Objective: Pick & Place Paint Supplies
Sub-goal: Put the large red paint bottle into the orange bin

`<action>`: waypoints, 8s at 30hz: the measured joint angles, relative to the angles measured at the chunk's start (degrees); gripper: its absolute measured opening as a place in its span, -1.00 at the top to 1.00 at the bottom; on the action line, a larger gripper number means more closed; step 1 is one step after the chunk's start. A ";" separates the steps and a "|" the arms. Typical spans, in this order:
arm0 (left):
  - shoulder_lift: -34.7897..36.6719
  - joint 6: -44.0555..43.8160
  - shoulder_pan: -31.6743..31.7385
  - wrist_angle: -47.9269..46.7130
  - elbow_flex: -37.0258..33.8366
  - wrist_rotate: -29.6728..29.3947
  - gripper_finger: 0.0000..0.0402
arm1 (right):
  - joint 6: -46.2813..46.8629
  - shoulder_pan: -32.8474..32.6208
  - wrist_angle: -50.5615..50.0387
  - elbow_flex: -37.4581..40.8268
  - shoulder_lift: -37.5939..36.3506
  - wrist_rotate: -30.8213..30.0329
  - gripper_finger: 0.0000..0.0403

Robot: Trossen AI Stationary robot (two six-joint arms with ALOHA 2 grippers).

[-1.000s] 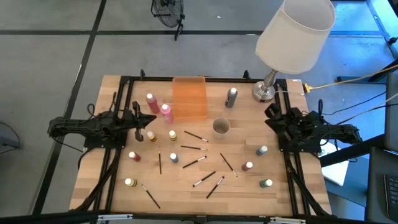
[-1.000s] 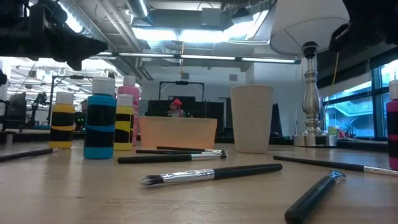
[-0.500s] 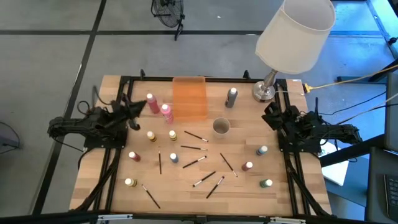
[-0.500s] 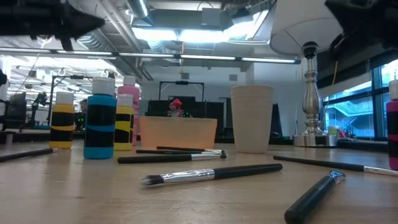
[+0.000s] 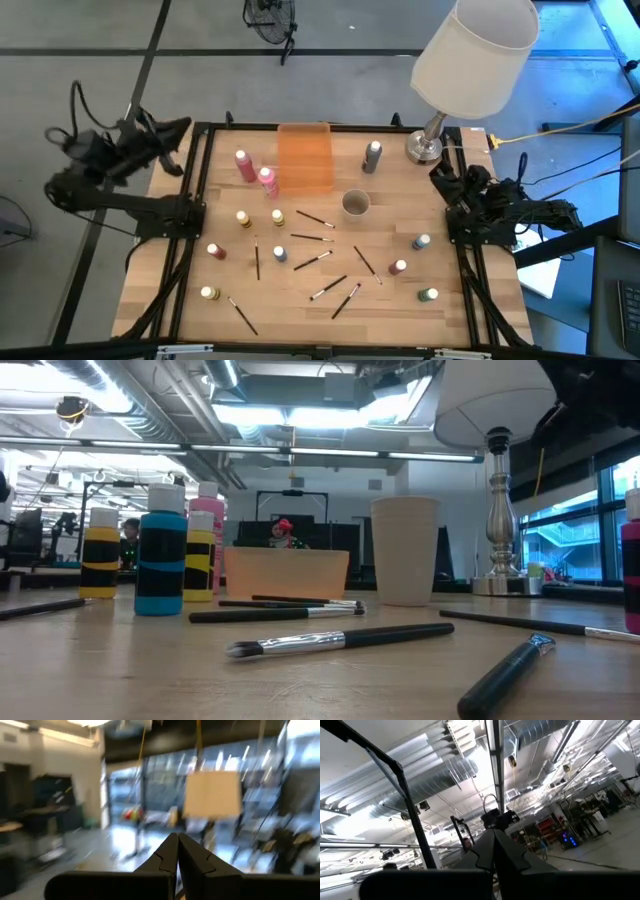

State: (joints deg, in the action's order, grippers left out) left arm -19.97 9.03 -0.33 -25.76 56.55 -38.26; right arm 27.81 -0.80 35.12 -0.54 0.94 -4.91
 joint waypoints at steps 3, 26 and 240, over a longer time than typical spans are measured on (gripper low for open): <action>-8.28 3.27 0.01 -11.17 11.06 -3.33 0.97 | -0.02 0.00 -1.69 0.00 0.02 0.00 0.93; -23.88 -17.65 0.01 -33.23 33.86 4.99 0.67 | 7.06 -0.52 -8.14 0.00 4.58 0.48 0.93; -68.28 -37.85 43.22 -59.03 25.36 36.48 -0.14 | 15.48 -5.95 -5.04 -0.02 5.85 2.75 -0.09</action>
State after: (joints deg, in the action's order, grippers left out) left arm -88.25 -28.81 42.89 -84.79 81.91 -1.78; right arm 43.29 -6.74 30.08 -0.56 6.79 -2.15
